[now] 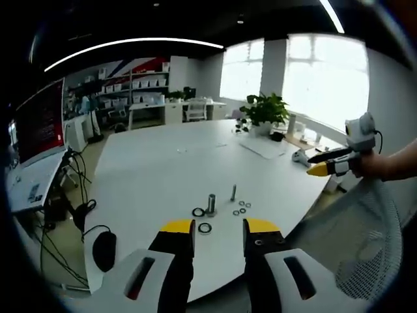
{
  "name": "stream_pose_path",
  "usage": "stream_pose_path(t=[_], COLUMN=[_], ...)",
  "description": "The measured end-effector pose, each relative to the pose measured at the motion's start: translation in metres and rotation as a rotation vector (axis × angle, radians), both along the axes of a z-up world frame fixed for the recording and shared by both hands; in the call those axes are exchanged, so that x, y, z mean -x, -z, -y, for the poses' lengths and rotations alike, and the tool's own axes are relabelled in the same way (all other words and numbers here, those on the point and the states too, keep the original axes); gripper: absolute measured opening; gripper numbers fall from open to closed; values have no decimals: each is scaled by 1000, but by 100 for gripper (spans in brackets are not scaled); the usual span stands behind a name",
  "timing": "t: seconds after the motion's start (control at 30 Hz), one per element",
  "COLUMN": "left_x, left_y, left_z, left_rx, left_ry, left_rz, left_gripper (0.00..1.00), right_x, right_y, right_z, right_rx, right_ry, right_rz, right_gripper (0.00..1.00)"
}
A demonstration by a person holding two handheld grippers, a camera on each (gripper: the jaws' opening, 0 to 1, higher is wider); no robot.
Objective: Place the washer onto the threaded stud by aligning its center hole with the stud, sliding it down to the base, and recovering from edge contact or off-axis alignment until the washer reaches the visible bottom stop.
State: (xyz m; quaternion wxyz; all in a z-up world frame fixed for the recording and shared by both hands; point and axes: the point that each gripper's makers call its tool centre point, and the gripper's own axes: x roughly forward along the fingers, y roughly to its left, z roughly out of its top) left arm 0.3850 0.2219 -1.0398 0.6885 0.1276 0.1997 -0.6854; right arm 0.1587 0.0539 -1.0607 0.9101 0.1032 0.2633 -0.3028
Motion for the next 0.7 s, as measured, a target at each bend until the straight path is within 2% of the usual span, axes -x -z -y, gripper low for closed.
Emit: stream_pose_path(t=[0.1, 0.7], left_x=[0, -1], left_y=[-1, 0], left_z=[0, 0], left_rx=[3, -1], left_ry=[-1, 4], left_rz=[3, 10], left_gripper=[27, 27], right_x=[0, 2], right_y=[3, 4], right_z=[-3, 0], right_rx=[1, -14], right_ry=[-10, 12], right_rz=[-18, -19], right_gripper=[48, 47])
